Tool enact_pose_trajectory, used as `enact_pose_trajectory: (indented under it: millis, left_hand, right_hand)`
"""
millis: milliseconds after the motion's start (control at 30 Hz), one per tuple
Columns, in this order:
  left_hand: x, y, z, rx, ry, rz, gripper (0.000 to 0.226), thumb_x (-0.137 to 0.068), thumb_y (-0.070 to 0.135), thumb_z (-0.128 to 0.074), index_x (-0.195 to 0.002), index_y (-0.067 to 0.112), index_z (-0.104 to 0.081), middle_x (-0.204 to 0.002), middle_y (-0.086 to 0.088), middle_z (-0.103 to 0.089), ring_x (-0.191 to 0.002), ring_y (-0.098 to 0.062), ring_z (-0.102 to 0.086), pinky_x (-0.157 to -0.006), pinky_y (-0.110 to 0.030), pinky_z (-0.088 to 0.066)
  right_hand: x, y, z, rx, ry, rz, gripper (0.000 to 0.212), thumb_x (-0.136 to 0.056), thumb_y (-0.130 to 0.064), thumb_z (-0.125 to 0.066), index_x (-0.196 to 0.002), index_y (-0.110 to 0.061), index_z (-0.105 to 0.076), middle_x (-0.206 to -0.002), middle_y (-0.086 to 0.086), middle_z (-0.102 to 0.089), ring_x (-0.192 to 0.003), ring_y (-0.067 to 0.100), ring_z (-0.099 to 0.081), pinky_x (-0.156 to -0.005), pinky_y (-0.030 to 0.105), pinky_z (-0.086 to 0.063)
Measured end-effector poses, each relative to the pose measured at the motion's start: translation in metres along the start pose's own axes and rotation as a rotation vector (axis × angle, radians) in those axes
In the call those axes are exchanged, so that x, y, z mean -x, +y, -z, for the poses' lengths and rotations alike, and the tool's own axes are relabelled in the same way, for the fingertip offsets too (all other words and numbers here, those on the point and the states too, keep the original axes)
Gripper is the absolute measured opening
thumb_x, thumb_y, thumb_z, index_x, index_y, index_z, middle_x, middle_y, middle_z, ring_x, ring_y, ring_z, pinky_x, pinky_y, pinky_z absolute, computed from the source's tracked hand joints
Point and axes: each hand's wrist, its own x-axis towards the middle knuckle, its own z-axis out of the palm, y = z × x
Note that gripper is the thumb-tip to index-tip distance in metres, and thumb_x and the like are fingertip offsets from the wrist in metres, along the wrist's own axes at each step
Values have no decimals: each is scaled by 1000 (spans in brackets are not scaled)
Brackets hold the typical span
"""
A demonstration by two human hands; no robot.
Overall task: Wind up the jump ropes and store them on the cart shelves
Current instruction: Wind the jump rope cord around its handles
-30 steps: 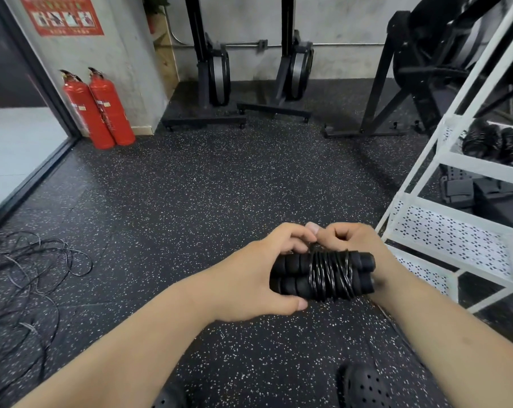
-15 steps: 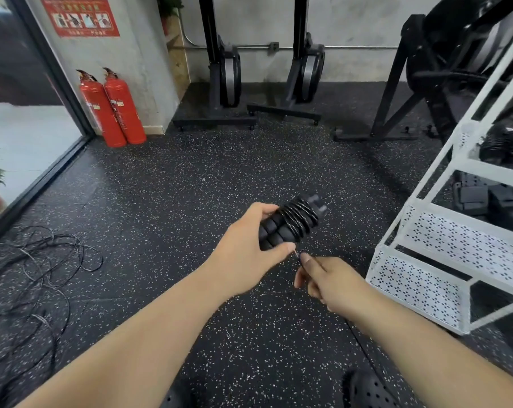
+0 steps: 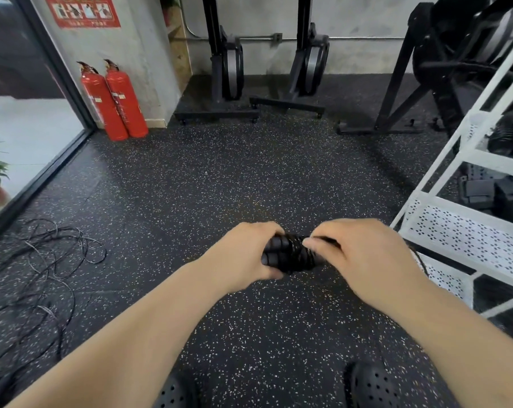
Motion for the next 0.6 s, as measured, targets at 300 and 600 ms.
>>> enact_pose_trajectory:
  millis: [300, 600]
  left_hand:
    - [20, 36, 8, 203, -140, -208, 62, -81, 23, -94, -133, 36, -62, -116, 26, -63, -113, 7, -61, -95, -7, -43]
    - [38, 71, 17, 433, -247, -152, 58, -88, 23, -89, -126, 38, -47, -117, 28, -68, -108, 8, -66, -86, -10, -51]
  right_hand:
    - [-8, 47, 9, -379, -49, -179, 42, -71, -80, -69, -71, -38, -75, -65, -15, -70, -63, 6, -62, -60, 29, -47]
    - [-3, 67, 1, -871, -114, -230, 40, -75, -54, -84, -73, -15, -76, -63, 1, -57, -61, 12, -44, -59, 25, -36]
